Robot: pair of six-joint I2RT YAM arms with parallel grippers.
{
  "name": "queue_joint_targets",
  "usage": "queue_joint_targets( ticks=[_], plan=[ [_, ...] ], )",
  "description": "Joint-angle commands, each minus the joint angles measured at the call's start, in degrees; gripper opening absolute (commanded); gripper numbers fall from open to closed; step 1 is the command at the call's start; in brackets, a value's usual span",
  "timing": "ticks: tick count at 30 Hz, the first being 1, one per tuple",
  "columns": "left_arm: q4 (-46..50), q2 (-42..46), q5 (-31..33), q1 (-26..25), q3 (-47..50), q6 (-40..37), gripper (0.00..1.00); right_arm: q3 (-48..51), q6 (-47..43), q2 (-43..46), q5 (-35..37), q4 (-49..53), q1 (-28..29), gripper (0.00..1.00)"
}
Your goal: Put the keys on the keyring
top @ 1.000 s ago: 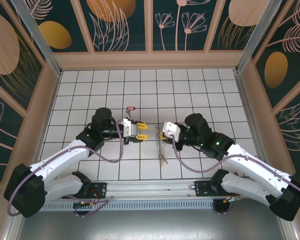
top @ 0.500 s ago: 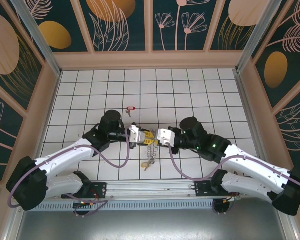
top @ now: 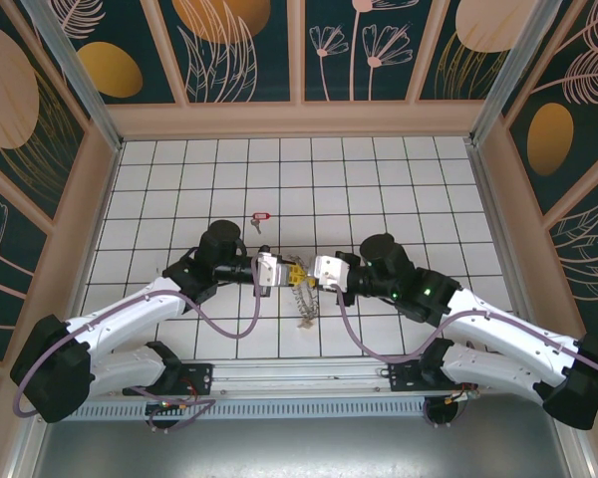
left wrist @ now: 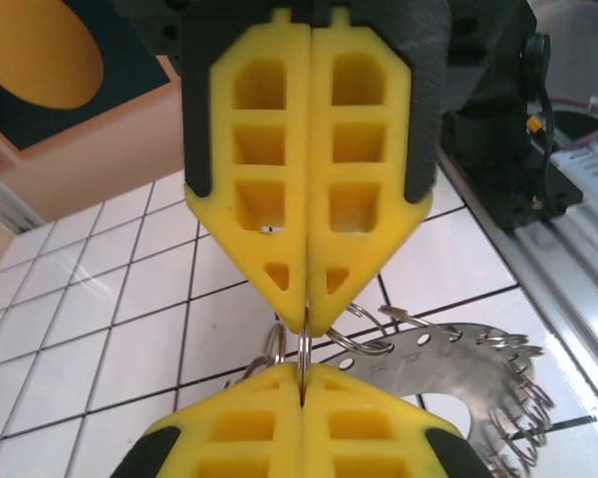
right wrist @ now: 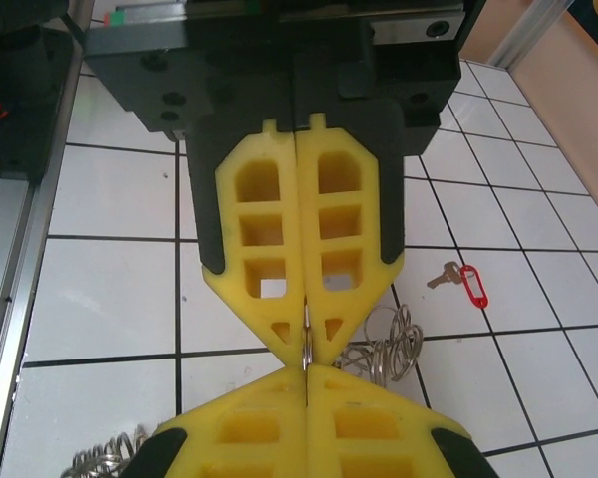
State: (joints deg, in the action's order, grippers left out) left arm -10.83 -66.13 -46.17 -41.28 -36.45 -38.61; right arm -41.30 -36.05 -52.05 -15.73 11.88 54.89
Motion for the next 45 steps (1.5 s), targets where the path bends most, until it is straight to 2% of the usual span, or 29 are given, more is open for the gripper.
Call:
queue_joint_targets(
  ticks=[1,2,4,6,11,15,18,24,29,32,41,45],
  plan=[
    [0.17,1.19,-1.69,-0.38,-1.3,-0.71,0.0,0.18,0.9,1.63,0.43,-3.86,0.97,0.0],
    [-1.19,1.64,-2.13,-0.32,-0.99,-0.07,0.0,0.05,1.21,1.67,1.13,-3.33,0.85,0.08],
    [-5.76,3.21,-2.61,-0.38,0.73,1.67,0.0,0.32,1.99,2.37,2.17,-2.25,0.48,0.3],
    [-9.61,4.55,-2.61,-0.36,2.18,3.01,0.0,0.78,2.73,3.31,1.63,-1.56,0.0,0.39],
    [-11.1,5.31,-4.25,-0.36,2.92,3.06,0.0,2.26,3.41,5.3,0.0,-1.42,-0.14,0.36],
    [-14.02,5.49,-4.77,-0.34,4.56,3.33,0.0,2.28,2.68,6.16,-1.99,-2.1,-0.05,0.26],
    [-16.16,5.57,-4.42,-0.36,5.33,4.16,0.0,1.92,2.41,6.0,-3.45,-3.04,0.24,0.26],
    [-19.54,5.31,-3.32,-0.35,5.91,6.57,0.0,2.21,0.1,5.4,-3.47,-5.51,1.68,0.17],
    [-22.77,5.13,-3.25,-0.31,6.77,9.24,0.0,2.6,-0.14,4.39,-2.11,-7.38,2.16,0.16],
    [-23.73,5.18,-3.0,-0.38,6.91,10.32,0.0,3.23,-0.06,3.99,-1.13,-9.05,2.65,0.12],
    [-29.67,6.27,-1.49,-0.35,9.26,14.05,0.0,5.22,0.95,4.4,1.88,-10.74,2.72,0.16],
    [-31.58,6.36,-1.3,-0.32,9.72,15.97,0.0,6.05,2.38,6.41,1.75,-10.7,2.61,0.22]
  ],
)
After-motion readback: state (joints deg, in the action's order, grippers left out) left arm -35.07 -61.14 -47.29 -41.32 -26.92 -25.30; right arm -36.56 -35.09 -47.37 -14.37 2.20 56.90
